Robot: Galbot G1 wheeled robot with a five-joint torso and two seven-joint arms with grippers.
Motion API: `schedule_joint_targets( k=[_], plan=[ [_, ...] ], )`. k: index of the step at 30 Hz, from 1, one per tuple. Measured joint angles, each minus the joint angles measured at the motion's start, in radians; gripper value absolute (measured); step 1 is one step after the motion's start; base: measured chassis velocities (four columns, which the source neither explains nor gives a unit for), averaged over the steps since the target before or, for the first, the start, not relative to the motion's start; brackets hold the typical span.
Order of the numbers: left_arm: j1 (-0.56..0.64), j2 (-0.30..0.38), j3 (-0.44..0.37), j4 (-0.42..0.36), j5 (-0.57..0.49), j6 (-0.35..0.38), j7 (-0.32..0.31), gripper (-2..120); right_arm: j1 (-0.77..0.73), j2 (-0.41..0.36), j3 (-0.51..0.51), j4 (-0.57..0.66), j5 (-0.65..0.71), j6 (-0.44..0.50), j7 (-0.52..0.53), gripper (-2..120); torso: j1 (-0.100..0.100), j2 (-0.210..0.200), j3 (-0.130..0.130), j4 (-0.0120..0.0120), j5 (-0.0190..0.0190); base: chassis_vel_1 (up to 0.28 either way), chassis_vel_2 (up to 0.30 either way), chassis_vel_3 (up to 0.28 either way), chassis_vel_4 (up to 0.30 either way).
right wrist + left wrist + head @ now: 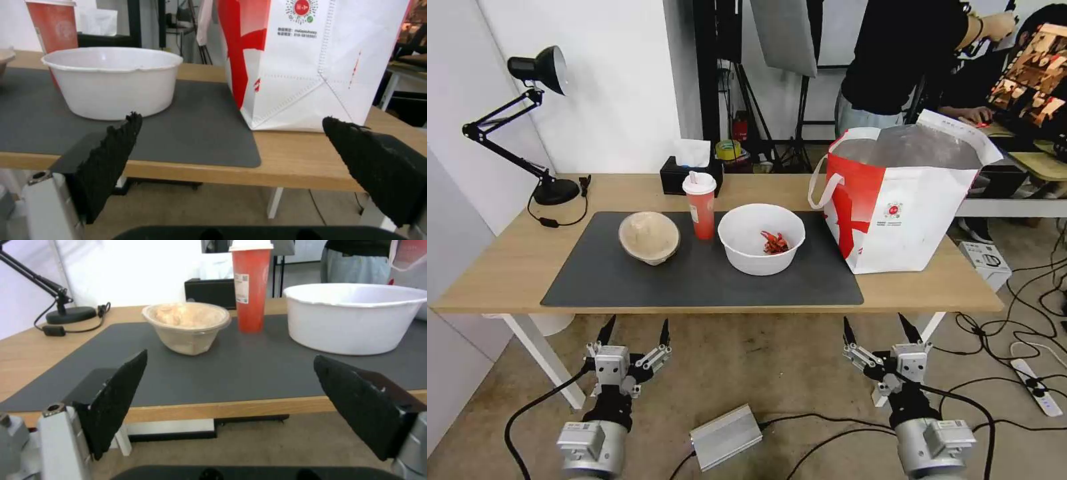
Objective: Pick up the trash from the table and place it into the takeout bag.
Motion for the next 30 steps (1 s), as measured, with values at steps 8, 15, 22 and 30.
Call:
schedule_joint_targets(
  k=[8,15,22,30],
  plan=[
    [0.059,0.06,-0.07,-0.079,-0.152,0.093,-0.093,100,0.027,-0.084,-0.007,0.026,0.081,-0.071,0.027,100,0.0,0.0,0.0,0.0002,0.0,0.0,0.0,0.0,0.0],
    [0.146,0.148,-0.174,-0.192,-0.38,0.233,-0.23,100,0.098,-0.291,-0.027,0.098,0.286,-0.253,0.102,100,0.0,0.0,0.0,0.0002,0.0001,0.0,0.0,0.0,0.0],
    [0.204,0.201,-0.235,-0.204,-0.49,0.291,-0.283,100,0.153,-0.448,-0.041,0.153,0.443,-0.392,0.158,100,0.0,0.0,0.0,0.0002,0.0,0.0,0.0,0.0,0.0],
    [0.197,0.228,-0.264,-0.203,-0.534,0.285,-0.26,100,0.233,-0.682,-0.062,0.204,0.673,-0.596,0.242,100,0.0,0.0,0.0,0.0002,-0.0001,0.0,0.0,0.0,0.0]
  ],
)
